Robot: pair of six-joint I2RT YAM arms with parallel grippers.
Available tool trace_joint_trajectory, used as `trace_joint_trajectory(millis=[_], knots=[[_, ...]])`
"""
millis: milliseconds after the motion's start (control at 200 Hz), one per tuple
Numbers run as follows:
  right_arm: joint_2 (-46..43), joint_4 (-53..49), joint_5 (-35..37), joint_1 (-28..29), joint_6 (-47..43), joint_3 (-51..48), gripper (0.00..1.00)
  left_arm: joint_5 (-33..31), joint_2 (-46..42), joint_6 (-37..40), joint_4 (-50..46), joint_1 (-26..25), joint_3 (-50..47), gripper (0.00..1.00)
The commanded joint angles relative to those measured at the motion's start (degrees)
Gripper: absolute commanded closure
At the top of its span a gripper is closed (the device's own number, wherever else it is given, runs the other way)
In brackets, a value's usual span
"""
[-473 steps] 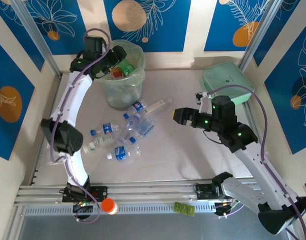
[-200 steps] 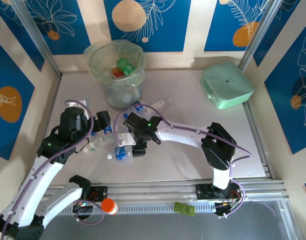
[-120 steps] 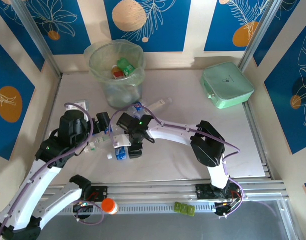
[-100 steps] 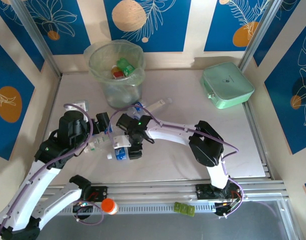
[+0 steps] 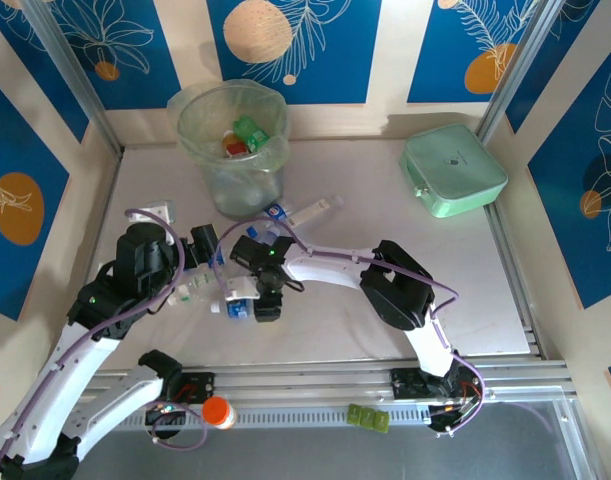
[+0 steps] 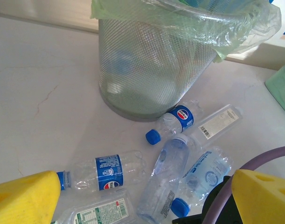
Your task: Put the plastic bottles in the bin
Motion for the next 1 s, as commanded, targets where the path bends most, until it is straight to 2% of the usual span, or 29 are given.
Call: trace_joint_trajectory(millis=[0, 75, 205, 240, 495, 655, 750, 845, 995], knots=[[-2.0, 1.3, -1.9, 0.5, 1.2, -1.5, 0.43, -1.6, -0.5, 0.6, 0.5, -0.5, -0.4, 0.06], [-3.5, 1.1, -2.6, 0.6, 1.9, -2.0, 0.50, -1.8, -0.6, 0.7, 0.6, -0.5, -0.4, 0.06], [-7.2, 0.8, -3.5, 0.5, 4.3, -3.2, 0.52, -0.1, -0.9, 0.6, 0.8, -0.5, 0.4, 0.05], [-8.6, 0.7, -4.0, 0.3, 5.2, -3.6, 0.52, 0.7, -0.9, 0.6, 0.8, -0.5, 1.0, 0.03], [-20.2, 4.8, -7.1, -1.7, 13.9, -10.9, 0.58, 10.7, -2.9, 2.1, 3.6, -0.5, 4.1, 0.01], [-30.5, 10.8, -12.4, -5.4, 21.8, -17.8, 0.59, 15.9, -2.0, -0.3, 6.7, -0.5, 5.0, 0.01], [-37.6, 15.6, -15.5, -7.9, 26.3, -22.9, 0.59, 24.2, -1.1, -1.7, 12.0, -0.5, 3.9, 0.00], [-44.2, 20.4, -17.8, -10.0, 30.7, -27.5, 0.59, 35.9, 0.5, -3.7, 21.7, -0.5, 1.2, 0.03], [-52.3, 26.4, -19.0, -11.7, 36.5, -32.9, 0.59, 50.2, 5.8, -10.4, 36.9, -0.6, -0.8, 0.05]])
